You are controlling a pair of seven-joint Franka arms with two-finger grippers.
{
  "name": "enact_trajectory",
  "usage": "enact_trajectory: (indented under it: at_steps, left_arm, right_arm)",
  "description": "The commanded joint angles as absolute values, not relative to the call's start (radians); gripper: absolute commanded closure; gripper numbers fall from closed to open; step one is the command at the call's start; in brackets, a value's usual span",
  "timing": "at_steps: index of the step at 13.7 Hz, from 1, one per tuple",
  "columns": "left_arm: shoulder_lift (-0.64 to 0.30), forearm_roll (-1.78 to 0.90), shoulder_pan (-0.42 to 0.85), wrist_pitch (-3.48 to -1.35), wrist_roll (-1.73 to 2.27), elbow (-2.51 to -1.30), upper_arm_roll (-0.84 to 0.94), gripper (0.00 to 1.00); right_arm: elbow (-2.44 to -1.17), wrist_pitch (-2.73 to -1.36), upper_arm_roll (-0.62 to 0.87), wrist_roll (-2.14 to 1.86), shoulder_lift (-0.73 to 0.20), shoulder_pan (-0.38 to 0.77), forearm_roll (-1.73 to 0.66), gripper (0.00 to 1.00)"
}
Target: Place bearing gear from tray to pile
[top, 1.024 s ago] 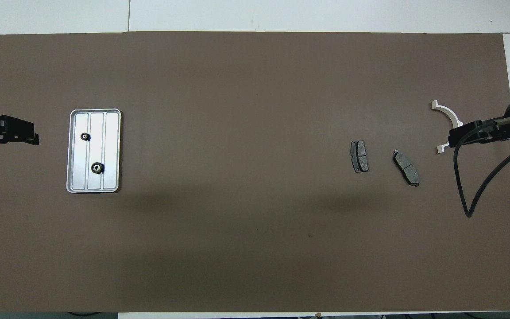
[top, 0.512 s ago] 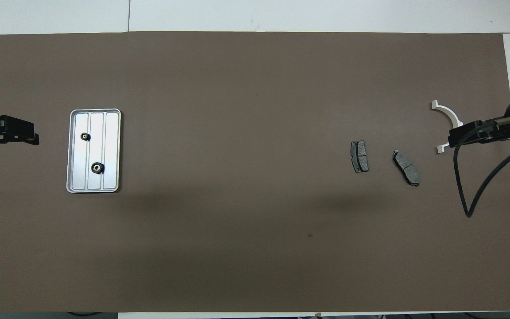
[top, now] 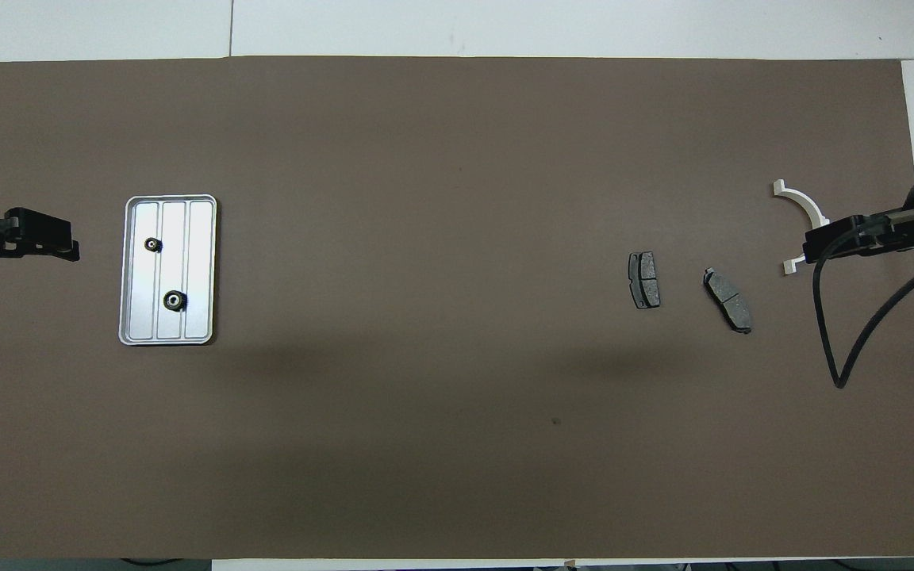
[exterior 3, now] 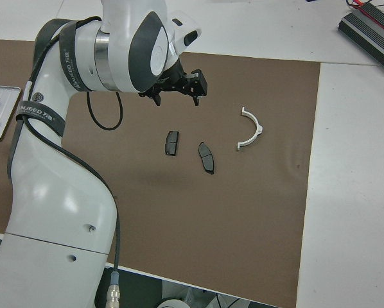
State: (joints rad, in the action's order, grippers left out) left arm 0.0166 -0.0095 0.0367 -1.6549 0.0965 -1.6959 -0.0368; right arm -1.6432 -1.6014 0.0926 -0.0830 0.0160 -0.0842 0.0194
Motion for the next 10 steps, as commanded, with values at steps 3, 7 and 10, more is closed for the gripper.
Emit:
enact_trajectory:
  at_steps: [3,7,10]
  left_arm:
    - [0.075,0.009,0.028,-1.690,0.150,-1.761,-0.025,0.00]
    - [0.091,0.009,0.038,-1.877,0.186,-1.942,-0.025,0.00]
    - [0.026,0.011,0.037,-2.061,0.198,-2.058,-0.025,0.00]
  right_arm:
    - [-1.664,-1.626,0.098,-0.068,0.034,-0.081,0.002,0.00]
    - [-1.671,-1.624,0.098,-0.071,0.035,-0.094,0.000,0.00]
    - [-1.671,-1.626,0.097,-0.071,0.034,-0.103,0.002,0.00]
